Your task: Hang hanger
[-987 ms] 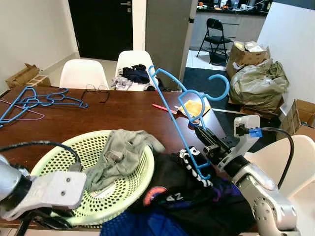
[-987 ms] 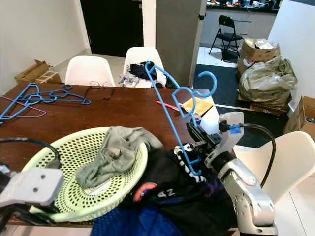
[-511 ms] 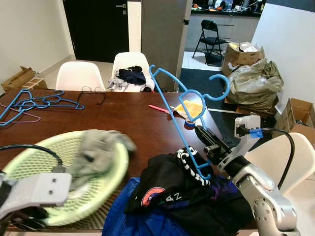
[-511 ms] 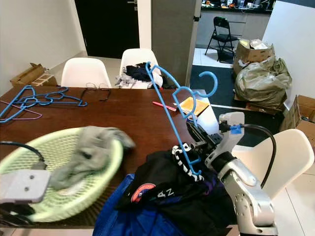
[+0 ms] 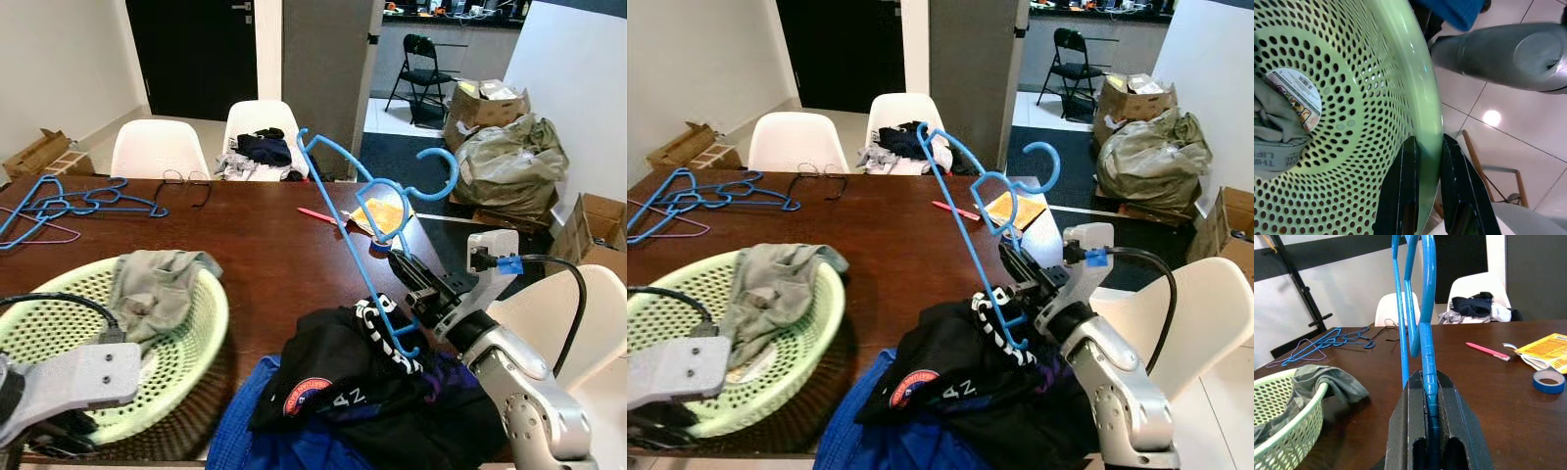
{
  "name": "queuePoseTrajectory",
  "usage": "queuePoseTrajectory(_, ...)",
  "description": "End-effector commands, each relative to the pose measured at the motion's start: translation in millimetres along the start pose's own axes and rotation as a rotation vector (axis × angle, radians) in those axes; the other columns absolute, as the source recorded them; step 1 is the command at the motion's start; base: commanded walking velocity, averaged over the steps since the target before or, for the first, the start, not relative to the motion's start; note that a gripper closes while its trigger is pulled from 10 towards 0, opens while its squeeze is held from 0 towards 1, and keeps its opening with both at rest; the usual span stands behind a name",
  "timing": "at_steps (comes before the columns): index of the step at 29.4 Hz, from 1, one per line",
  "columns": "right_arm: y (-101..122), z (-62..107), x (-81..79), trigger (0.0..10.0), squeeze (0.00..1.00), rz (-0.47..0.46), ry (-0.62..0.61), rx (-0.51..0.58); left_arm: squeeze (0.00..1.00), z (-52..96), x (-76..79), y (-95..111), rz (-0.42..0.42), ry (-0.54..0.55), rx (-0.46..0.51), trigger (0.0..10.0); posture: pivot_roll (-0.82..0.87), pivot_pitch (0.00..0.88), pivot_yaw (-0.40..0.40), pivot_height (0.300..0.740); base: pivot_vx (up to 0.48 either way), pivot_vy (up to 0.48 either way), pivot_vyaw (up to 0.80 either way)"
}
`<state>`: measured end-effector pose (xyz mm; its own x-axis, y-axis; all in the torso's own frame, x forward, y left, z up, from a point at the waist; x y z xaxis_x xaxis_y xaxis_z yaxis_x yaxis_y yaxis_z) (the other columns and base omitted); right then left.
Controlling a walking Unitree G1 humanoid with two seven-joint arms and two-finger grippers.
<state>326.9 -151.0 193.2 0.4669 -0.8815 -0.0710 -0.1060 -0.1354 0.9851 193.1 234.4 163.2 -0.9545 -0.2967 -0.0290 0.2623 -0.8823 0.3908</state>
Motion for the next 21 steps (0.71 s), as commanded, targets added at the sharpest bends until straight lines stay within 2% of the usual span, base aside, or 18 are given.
queuePoseTrajectory(1,-2,1.7,3.2,10.0,0.0,0.0,-0.01,-0.004,0.41,-8.9,15.8,-1,0.03,-0.116,0.022,10.0,0.03,0.0,-0.047,0.74,0.0,0.0,0.0)
queuePoseTrajectory(2,-2,1.8,3.2,10.0,0.0,0.0,-0.01,-0.005,0.41,-8.4,17.4,0,0.029,-0.126,0.022,10.0,0.03,0.0,-0.047,0.74,0.0,0.0,0.0)
queuePoseTrajectory(3,-2,1.9,3.5,10.0,0.0,0.0,-0.011,-0.005,1.0,-6.2,18.1,2,0.03,-0.131,0.031,10.0,0.04,0.0,-0.047,0.74,0.0,0.0,0.0)
queuePoseTrajectory(11,-3,1.6,2.7,10.0,0.0,-0.002,-0.008,-0.007,1.0,10.5,17.0,14,0.008,-0.124,0.079,10.0,0.04,0.0,-0.048,0.74,0.0,0.0,0.0)
queuePoseTrajectory(14,-3,1.2,2.4,10.0,0.0,-0.002,-0.005,-0.007,1.0,23.5,14.8,27,-0.017,-0.109,0.147,10.0,0.04,0.0,-0.048,0.74,0.0,0.0,0.0)
queuePoseTrajectory(15,-3,1.2,2.4,10.0,0.0,-0.002,-0.005,-0.007,1.0,23.5,14.8,27,-0.017,-0.109,0.147,10.0,0.04,0.0,-0.048,0.74,0.0,0.0,0.0)
queuePoseTrajectory(16,-3,1.0,2.3,10.0,0.0,-0.002,-0.005,-0.007,1.0,38.5,3.7,44,-0.029,-0.036,0.269,10.0,0.04,0.0,-0.048,0.74,0.0,0.0,0.0)
queuePoseTrajectory(17,-3,0.9,2.3,10.0,0.0,-0.002,-0.005,-0.007,1.0,46.5,-2.5,53,-0.034,0.005,0.337,10.0,0.04,0.0,-0.048,0.74,0.0,0.0,0.0)
queuePoseTrajectory(18,-3,0.9,2.3,10.0,0.0,-0.002,-0.005,-0.007,1.0,46.5,-2.5,53,-0.034,0.005,0.337,10.0,0.04,0.0,-0.048,0.74,0.0,0.0,0.0)
queuePoseTrajectory(19,-3,1.2,2.2,10.0,0.0,-0.003,-0.004,-0.007,1.0,57.3,-23.1,63,-0.009,0.142,0.474,10.0,0.04,0.0,-0.045,0.74,0.0,0.0,0.0)
queuePoseTrajectory(20,-3,1.2,2.0,10.0,0.0,-0.003,-0.004,-0.007,1.0,58.0,-28.5,64,0.01,0.174,0.504,10.0,0.04,0.0,-0.045,0.74,0.0,0.0,0.0)
queuePoseTrajectory(21,-3,1.3,1.6,10.0,0.0,-0.003,-0.003,-0.007,1.0,54.3,-41.9,62,0.062,0.26,0.528,10.0,0.04,0.0,-0.041,0.74,0.0,0.0,0.0)
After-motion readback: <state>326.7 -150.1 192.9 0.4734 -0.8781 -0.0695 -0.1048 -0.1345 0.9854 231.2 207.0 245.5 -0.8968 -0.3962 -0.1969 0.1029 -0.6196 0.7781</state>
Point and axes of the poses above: a point about 5 cm out from each wrist's last joint towards the gripper, its own z axis pointing back from the gripper into the wrist, its own y axis along the axis of the wrist's last joint, x = y × z, the point moved 5 cm from there along -z, pointing out of the wrist towards the gripper, and after that the axes turned 8 degrees about z, right-handed, at the moved point
